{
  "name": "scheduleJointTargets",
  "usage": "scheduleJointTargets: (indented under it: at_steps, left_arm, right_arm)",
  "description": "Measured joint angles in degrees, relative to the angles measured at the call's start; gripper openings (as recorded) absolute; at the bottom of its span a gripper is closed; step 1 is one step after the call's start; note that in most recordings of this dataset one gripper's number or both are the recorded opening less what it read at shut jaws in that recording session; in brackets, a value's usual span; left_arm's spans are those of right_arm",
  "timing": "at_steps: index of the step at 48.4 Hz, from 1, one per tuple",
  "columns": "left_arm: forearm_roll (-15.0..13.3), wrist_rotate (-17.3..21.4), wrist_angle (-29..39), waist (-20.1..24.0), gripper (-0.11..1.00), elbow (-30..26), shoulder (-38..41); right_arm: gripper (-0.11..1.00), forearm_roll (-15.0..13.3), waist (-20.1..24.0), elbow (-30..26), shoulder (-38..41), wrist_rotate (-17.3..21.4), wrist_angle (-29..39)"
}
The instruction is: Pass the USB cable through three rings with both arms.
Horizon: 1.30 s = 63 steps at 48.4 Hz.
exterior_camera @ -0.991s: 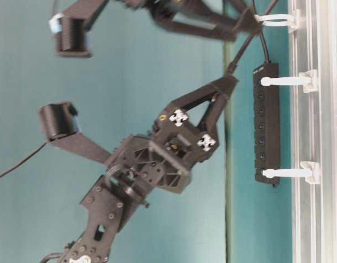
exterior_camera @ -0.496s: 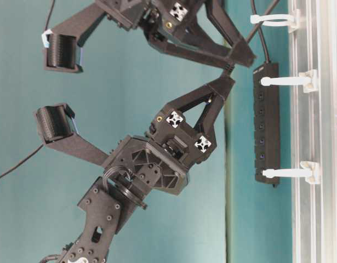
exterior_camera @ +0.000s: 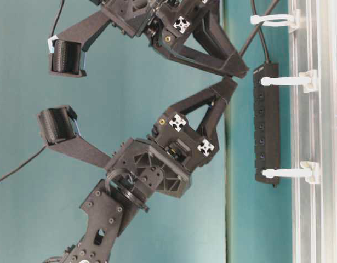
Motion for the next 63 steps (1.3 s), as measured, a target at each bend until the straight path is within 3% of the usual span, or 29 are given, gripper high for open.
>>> scheduleJointTargets:
  at_steps: [4,20,43,45,55,63]
  left_arm:
    - [0.0,-0.09,-0.09,0.09,0.24,0.26,-0.18]
    - [0.0,-0.26,-0.09,0.09,0.24,0.44,-0.26]
    - [0.0,-0.88,-0.18,-0.53,0.24,3.43,-2.37]
    - [0.0,-0.88,-0.09,-0.53,0.27,3.87,-2.72]
    - [0.0,-1.05,-0.09,0.09,0.77,7.38,-6.15]
    - [0.0,-0.79,-0.09,-0.09,0.73,8.35,-7.73]
  right_arm:
    - [-0.06,0.0,0.09,0.0,0.0,0.0,-0.18]
    - [-0.06,0.0,0.26,0.0,0.0,0.0,-0.26]
    - [-0.09,-0.26,3.16,-0.44,-0.26,-0.09,8.53]
    - [-0.09,-0.35,3.34,-0.44,-0.26,-0.09,8.61]
    - [-0.09,-0.09,3.6,0.7,-0.26,-0.18,10.81]
    - [-0.09,-0.09,3.6,0.7,-0.26,-0.18,10.63]
